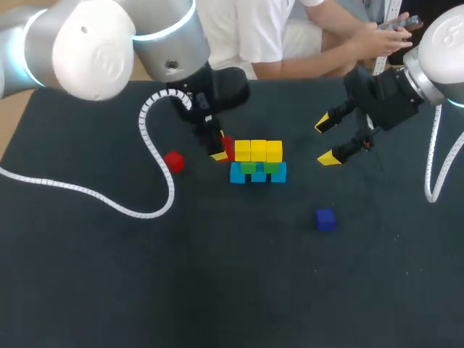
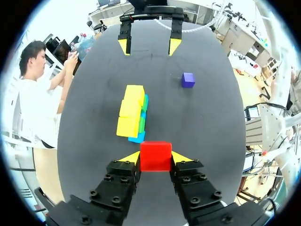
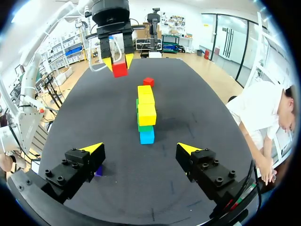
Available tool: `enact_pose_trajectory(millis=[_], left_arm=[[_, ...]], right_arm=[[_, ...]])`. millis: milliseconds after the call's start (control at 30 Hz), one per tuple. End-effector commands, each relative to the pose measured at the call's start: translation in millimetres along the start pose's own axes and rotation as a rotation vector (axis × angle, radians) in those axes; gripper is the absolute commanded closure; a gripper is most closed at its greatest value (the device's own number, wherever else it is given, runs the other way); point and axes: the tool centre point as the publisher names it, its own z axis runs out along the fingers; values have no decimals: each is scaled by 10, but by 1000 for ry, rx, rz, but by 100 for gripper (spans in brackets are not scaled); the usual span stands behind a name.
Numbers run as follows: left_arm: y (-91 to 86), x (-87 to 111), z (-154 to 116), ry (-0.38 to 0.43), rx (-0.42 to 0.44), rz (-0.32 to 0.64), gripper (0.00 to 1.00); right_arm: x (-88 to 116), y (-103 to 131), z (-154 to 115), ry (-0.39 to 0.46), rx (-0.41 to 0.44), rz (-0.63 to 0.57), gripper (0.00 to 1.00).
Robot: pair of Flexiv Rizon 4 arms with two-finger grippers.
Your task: Place the blue cubes, place green cubes on the blue cubes, place the yellow cubes on the green cubes, then place the red cubes on the yellow cubes, and place purple cube on the red cubes.
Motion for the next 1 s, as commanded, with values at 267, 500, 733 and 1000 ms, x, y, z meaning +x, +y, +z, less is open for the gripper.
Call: enact_pose_trajectory(millis=[267,500,733,1000], left_arm=[[139,-129,10,-3,44,14,100],[138,-200,-31,31,56,65,100],[138,-200,-31,31,56,65,100],[138,-200,-31,31,56,65,100]], right_arm=[[3,5,-1,-1,1,-1,0],[3,5,-1,-1,1,-1,0],[3,5,-1,-1,1,-1,0],[3,5,-1,-1,1,-1,0]])
